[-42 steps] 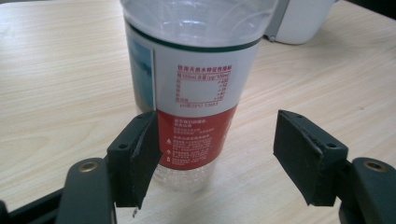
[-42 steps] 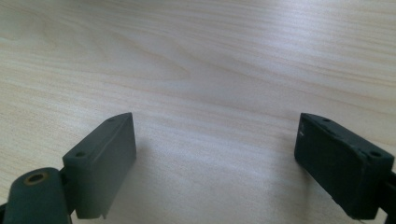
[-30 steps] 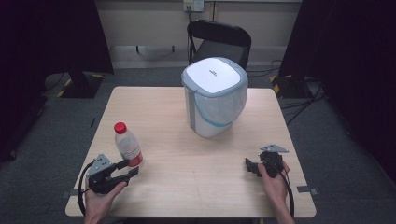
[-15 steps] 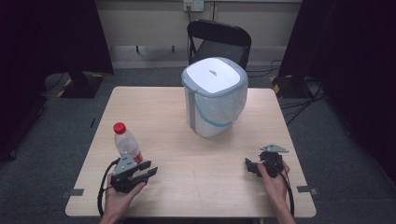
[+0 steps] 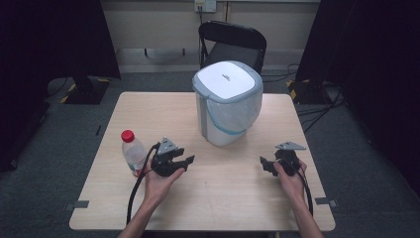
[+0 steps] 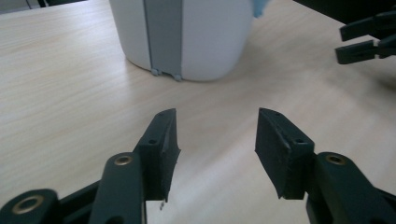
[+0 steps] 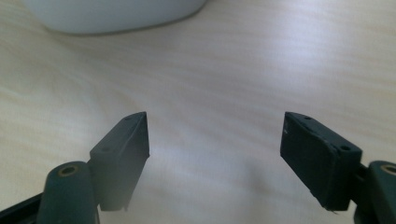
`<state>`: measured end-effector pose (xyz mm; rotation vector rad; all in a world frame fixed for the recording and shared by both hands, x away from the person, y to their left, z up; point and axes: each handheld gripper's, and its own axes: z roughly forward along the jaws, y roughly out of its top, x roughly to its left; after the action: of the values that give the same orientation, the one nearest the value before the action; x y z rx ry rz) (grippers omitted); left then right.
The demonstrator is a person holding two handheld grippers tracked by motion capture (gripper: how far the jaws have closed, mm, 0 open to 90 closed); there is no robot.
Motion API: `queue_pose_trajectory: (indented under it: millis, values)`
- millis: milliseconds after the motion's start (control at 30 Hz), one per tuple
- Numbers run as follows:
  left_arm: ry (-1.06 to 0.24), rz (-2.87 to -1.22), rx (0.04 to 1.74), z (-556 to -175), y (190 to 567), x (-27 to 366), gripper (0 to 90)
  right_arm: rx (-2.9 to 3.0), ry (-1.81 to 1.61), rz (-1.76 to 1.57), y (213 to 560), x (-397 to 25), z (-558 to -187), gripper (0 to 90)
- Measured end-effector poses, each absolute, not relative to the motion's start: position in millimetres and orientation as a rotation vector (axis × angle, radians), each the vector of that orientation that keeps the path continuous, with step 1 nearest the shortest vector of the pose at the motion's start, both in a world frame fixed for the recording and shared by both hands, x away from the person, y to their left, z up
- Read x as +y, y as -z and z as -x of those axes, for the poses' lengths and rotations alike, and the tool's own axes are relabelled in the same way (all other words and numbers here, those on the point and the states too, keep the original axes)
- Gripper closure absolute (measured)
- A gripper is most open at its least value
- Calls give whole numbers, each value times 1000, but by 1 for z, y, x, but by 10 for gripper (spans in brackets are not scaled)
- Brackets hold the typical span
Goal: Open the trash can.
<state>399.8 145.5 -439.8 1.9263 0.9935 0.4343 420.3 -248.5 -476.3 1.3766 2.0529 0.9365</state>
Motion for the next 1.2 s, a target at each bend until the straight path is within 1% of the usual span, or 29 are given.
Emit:
queue_pose_trajectory:
  millis: [33, 67, 100, 167, 200, 233, 267, 300, 333, 367, 400, 433, 467, 500, 533, 567, 600, 633, 667, 733, 767, 800, 900, 967, 1033, 1100, 1133, 1167, 1200]
  values:
    - [-434, -1926, 994, -400, 440, 146, 459, 2056, -943, -1371, 475, -248, -424, 235]
    - [-449, -1926, 1010, -408, 440, 142, 459, 2056, -943, -1371, 475, -248, -424, 235]
    - [-456, -1916, 1017, -415, 440, 140, 455, 2060, -944, -1364, 472, -247, -432, 238]
    - [-445, -1903, 1039, -427, 440, 135, 425, 2052, -950, -1355, 469, -247, -445, 261]
    - [-447, -1898, 1058, -440, 440, 131, 377, 2037, -964, -1370, 467, -247, -458, 270]
    - [-447, -1898, 1058, -440, 440, 131, 368, 2037, -964, -1370, 467, -247, -458, 270]
    - [-474, -1895, 1081, -450, 439, 131, 357, 2047, -924, -1341, 464, -246, -472, 280]
    - [-474, -1895, 1081, -450, 439, 131, 353, 2047, -924, -1341, 464, -246, -472, 280]
    - [-479, -1875, 1094, -455, 439, 132, 353, 2045, -928, -1337, 461, -247, -484, 291]
    - [-491, -1880, 1100, -460, 439, 132, 353, 2045, -928, -1337, 461, -247, -484, 291]
    - [-488, -1868, 1111, -468, 440, 131, 354, 2058, -930, -1325, 457, -248, -497, 291]
    - [-514, -1883, 1117, -473, 441, 129, 355, 2056, -940, -1331, 456, -249, -502, 291]
    - [-514, -1883, 1117, -473, 441, 129, 356, 2060, -952, -1346, 455, -250, -512, 291]
    - [-519, -1888, 1123, -477, 442, 127, 356, 2060, -952, -1346, 455, -250, -512, 291]
    - [-504, -1889, 1132, -485, 444, 126, 363, 2050, -950, -1359, 452, -250, -527, 290]
    - [-504, -1889, 1132, -485, 444, 126, 364, 2050, -950, -1359, 452, -250, -527, 290]
    - [-500, -1863, 1147, -492, 444, 124, 364, 2039, -968, -1363, 449, -249, -541, 294]
    - [-500, -1863, 1147, -492, 444, 124, 364, 2039, -968, -1363, 449, -249, -541, 294]
    - [-517, -1840, 1152, -500, 442, 121, 364, 2018, -961, -1362, 449, -245, -555, 308]
    - [-534, -1834, 1154, -503, 442, 120, 368, 2021, -942, -1366, 450, -244, -559, 304]
    - [-530, -1816, 1175, -511, 441, 121, 428, 2029, -892, -1385, 456, -243, -569, 313]
    - [-552, -1827, 1183, -515, 441, 121, 431, 1998, -895, -1382, 458, -243, -573, 325]
    - [-532, -1794, 1211, -522, 438, 122, 424, 1998, -939, -1423, 461, -246, -585, 320]
    - [-526, -1795, 1215, -523, 438, 122, 416, 1978, -941, -1413, 460, -245, -587, 328]
    - [-529, -1815, 1214, -528, 436, 121, 411, 1969, -983, -1421, 459, -244, -591, 305]
    - [-529, -1821, 1211, -529, 435, 121, 391, 1977, -1021, -1371, 456, -237, -597, 304]
    - [-529, -1824, 1207, -529, 435, 121, 385, 1976, -1066, -1361, 456, -235, -598, 324]
    - [-529, -1824, 1207, -529, 435, 121, 383, 1976, -1066, -1361, 456, -235, -598, 324]
    - [-530, -1827, 1200, -529, 436, 122, 375, 1964, -1106, -1346, 459, -230, -599, 467]
